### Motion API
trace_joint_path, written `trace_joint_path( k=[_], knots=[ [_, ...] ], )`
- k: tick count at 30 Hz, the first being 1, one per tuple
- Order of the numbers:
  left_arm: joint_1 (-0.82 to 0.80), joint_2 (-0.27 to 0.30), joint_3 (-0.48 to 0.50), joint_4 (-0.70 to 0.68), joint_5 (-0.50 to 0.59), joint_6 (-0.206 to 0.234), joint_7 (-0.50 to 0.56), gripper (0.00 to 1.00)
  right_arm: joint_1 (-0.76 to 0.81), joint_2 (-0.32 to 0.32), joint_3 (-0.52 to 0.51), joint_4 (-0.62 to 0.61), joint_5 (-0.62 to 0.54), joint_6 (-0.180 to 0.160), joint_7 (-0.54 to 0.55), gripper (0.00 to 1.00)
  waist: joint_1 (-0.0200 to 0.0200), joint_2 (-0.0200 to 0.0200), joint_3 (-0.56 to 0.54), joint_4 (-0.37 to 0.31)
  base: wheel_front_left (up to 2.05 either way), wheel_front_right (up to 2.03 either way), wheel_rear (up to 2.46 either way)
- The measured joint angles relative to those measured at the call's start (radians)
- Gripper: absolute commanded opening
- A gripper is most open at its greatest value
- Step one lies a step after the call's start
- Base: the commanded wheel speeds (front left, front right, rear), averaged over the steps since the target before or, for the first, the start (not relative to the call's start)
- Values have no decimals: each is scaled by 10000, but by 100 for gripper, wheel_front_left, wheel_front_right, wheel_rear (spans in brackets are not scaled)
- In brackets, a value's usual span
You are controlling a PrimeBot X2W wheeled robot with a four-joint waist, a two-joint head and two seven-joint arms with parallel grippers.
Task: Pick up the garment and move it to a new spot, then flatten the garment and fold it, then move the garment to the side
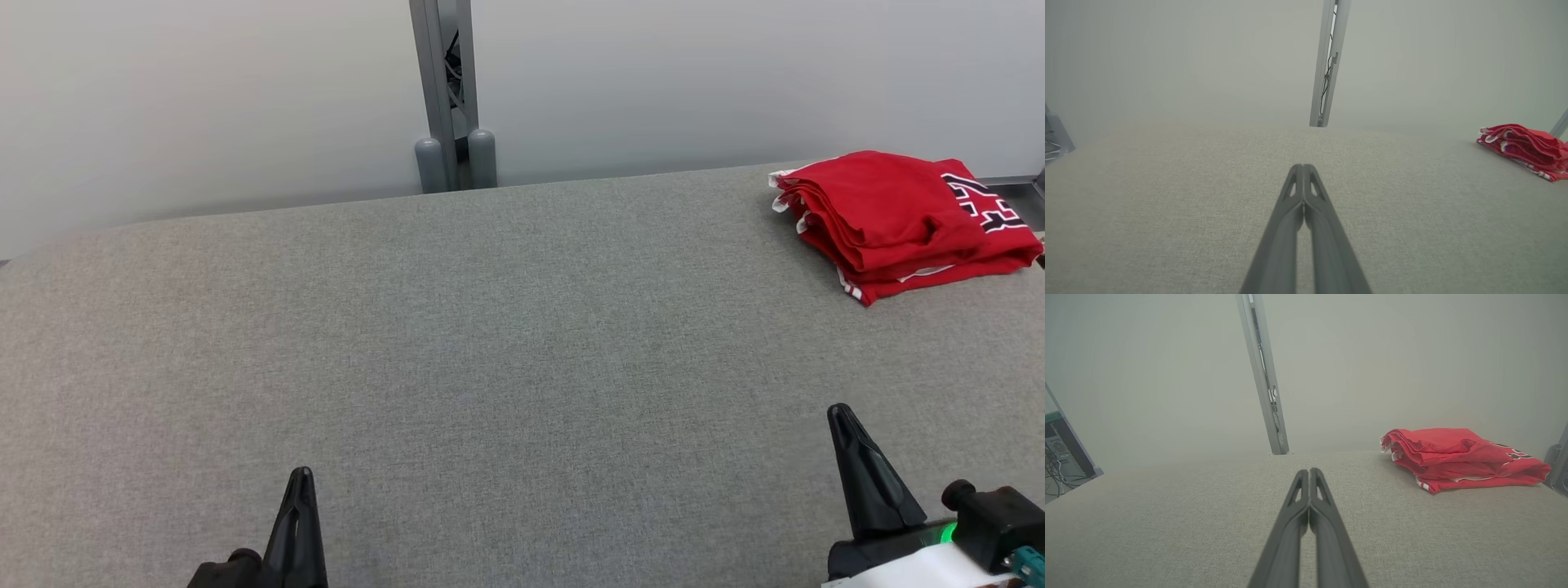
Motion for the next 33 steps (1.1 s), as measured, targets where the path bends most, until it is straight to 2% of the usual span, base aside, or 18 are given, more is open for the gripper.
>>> trace_joint_path(
  k=[14,33],
  knots=[
    [-631,23,69,585,-2790,-610,516,0,-122,-71,-443,303,2911,0,614,0,0,0,-34,85,0,0,0],
    [-1597,38,188,1394,-5754,-1313,1022,0,-395,-182,-965,610,5946,-2,1308,0,0,0,-75,191,0,0,0]
  ],
)
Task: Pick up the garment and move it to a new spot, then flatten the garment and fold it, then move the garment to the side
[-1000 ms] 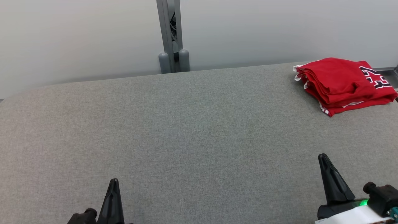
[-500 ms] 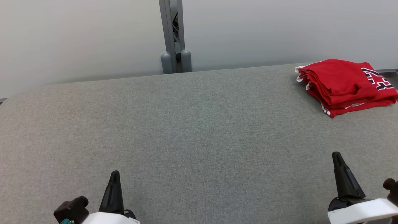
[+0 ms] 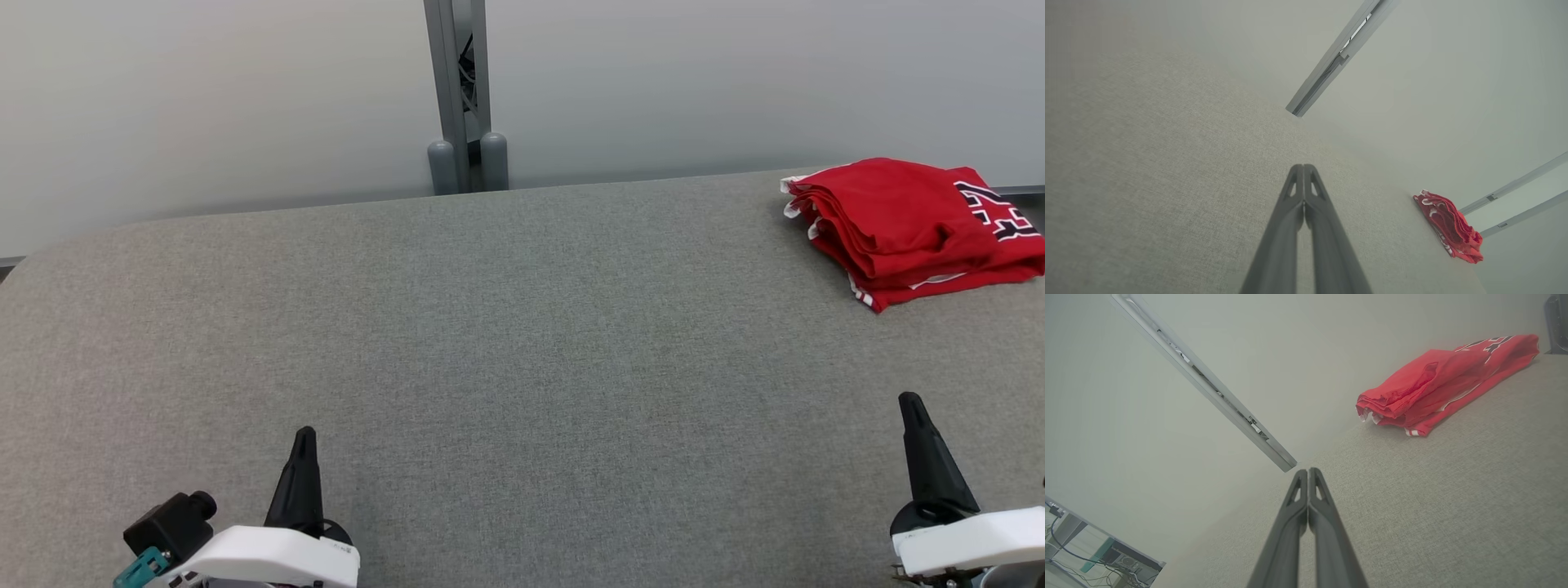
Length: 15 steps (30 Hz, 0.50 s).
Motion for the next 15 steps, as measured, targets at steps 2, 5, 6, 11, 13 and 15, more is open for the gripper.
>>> trace_joint_path(
  k=[2,5,6,11,13,15],
  knots=[
    [-71,2,12,69,-251,-65,44,0,-44,-6,-50,29,288,0,42,0,0,0,-4,12,0,0,0],
    [-207,8,29,173,-669,-186,119,0,-54,-17,-123,63,711,0,130,0,0,0,-11,28,0,0,0],
    [-248,6,33,201,-792,-228,134,0,-58,-25,-146,77,846,0,192,0,0,0,-13,34,0,0,0],
    [-443,12,65,357,-1425,-370,263,0,-157,-44,-259,136,1490,0,326,0,0,0,-24,62,0,0,0],
    [-510,12,73,420,-1672,-416,297,0,-161,-52,-316,167,1741,0,380,0,0,0,-28,73,0,0,0],
    [-605,13,90,466,-1921,-493,353,0,-178,-58,-362,207,2002,0,445,0,0,0,-32,85,0,0,0]
  ],
)
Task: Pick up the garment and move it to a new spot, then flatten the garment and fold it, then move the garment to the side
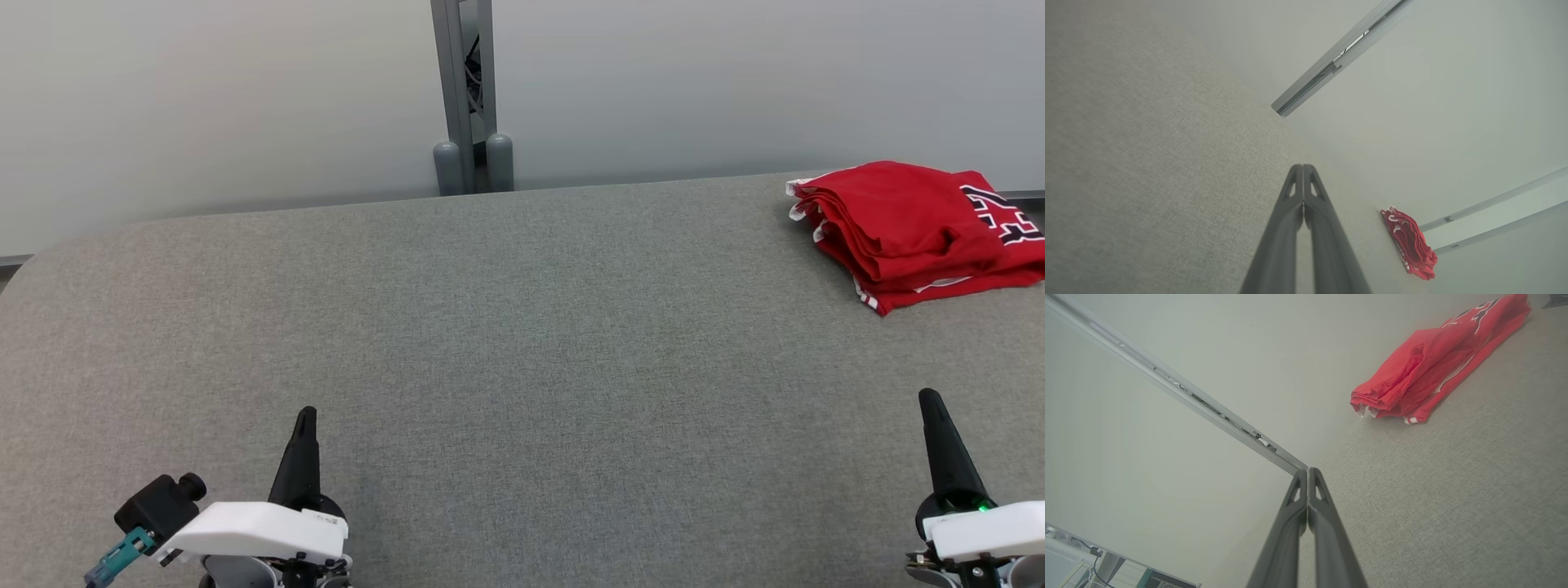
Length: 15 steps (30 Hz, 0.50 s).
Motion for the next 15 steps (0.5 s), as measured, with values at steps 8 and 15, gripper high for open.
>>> trace_joint_path(
  k=[8,15],
  knots=[
    [-242,2,52,151,-775,-184,148,0,-80,-33,-144,82,815,0,184,0,0,0,-14,38,0,0,0],
    [-469,4,92,316,-1515,-362,295,0,-177,-56,-305,159,1580,0,360,0,0,0,-29,77,0,0,0]
  ],
)
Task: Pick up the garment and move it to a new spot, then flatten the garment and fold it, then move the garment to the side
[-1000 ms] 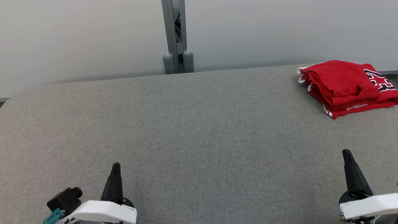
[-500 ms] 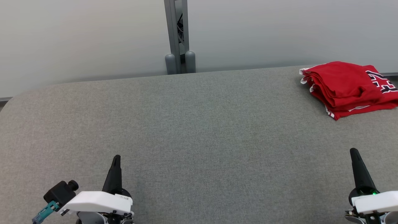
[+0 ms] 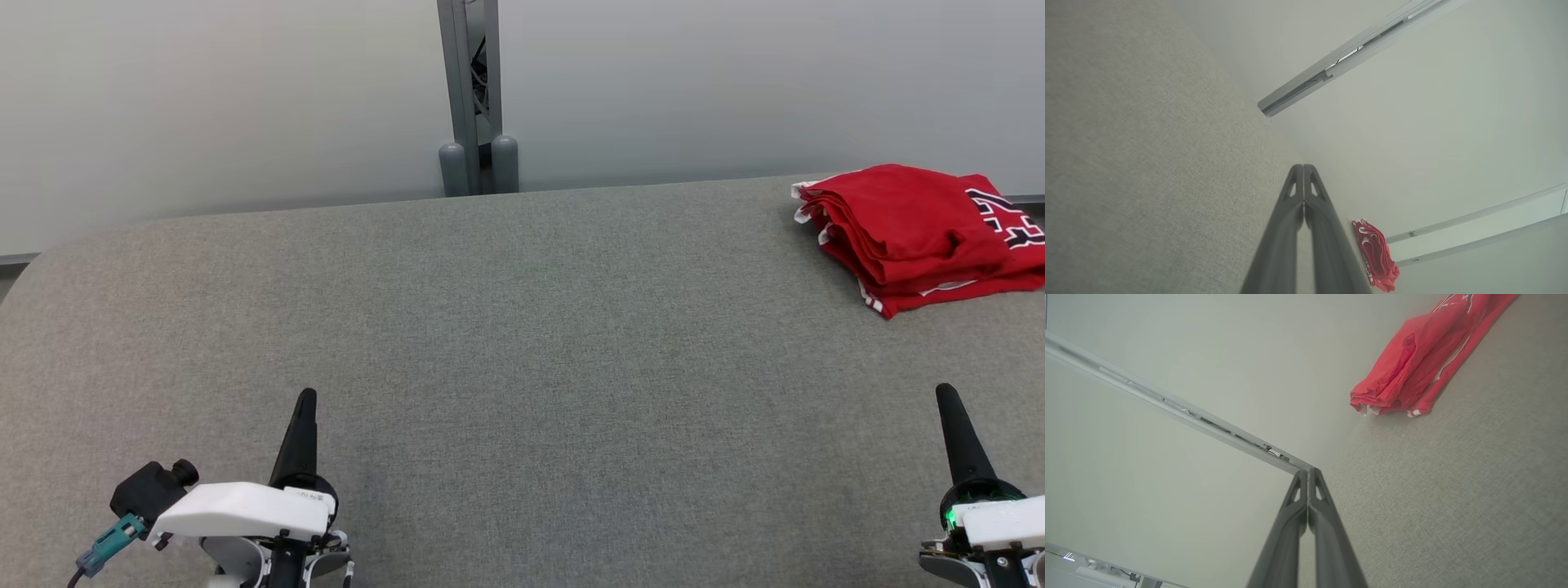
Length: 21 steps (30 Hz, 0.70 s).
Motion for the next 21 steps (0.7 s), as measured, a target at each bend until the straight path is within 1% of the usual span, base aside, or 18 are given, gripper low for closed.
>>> trace_joint_path(
  k=[21],
  knots=[
    [-614,4,142,449,-2000,-451,364,0,-185,-42,-403,226,2042,0,516,0,0,0,-44,116,0,0,0]
  ],
)
